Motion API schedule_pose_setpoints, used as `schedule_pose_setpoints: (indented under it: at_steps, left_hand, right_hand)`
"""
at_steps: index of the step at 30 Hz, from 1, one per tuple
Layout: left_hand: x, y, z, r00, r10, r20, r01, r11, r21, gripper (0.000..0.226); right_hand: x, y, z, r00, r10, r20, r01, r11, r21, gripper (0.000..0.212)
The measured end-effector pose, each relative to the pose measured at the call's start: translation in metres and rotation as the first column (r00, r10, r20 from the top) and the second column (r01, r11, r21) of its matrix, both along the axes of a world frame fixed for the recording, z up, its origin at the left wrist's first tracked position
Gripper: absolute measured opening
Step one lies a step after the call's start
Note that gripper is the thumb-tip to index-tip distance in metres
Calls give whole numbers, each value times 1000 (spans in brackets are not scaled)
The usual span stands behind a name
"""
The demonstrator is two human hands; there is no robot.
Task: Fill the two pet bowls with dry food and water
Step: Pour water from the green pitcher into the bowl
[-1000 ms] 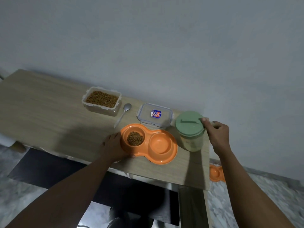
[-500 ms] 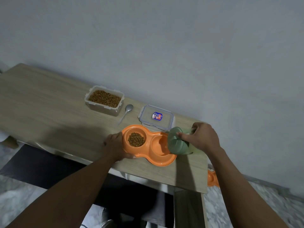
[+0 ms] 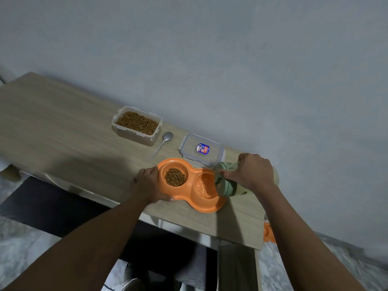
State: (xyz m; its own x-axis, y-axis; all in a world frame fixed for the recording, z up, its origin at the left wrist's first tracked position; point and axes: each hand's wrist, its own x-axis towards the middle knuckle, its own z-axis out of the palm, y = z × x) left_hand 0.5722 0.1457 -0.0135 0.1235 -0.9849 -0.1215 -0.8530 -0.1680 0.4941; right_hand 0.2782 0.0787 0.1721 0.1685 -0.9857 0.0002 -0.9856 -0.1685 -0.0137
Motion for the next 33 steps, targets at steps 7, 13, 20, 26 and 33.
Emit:
schedule_pose_setpoints:
  at_steps: [7, 13, 20, 26, 33]
  left_hand:
    - [-5, 4, 18, 1000, 2, -27, -2, 1000, 18, 135]
    - [-2, 2, 11, 1000, -15, -20, 15, 999, 32, 135]
    - [1, -4, -3, 1000, -10, 22, 9, 999, 45, 135]
    - [5, -10, -16, 998, -28, 51, 26, 999, 25, 134]
    - [5, -10, -11, 998, -21, 51, 19, 999, 50, 126]
  right_hand:
    - [7, -2, -1, 998, 43, -40, -44, 999, -25, 65]
    - [-1, -5, -1, 996, -45, 76, 44, 999, 16, 63]
    - [-42, -6, -10, 842, -223, 491, 167, 974, 156, 69]
    - [-76, 3, -27, 548, -329, 769, 221, 944, 247, 60]
    - [-93, 12, -42, 206, -386, 899, 302, 899, 317, 77]
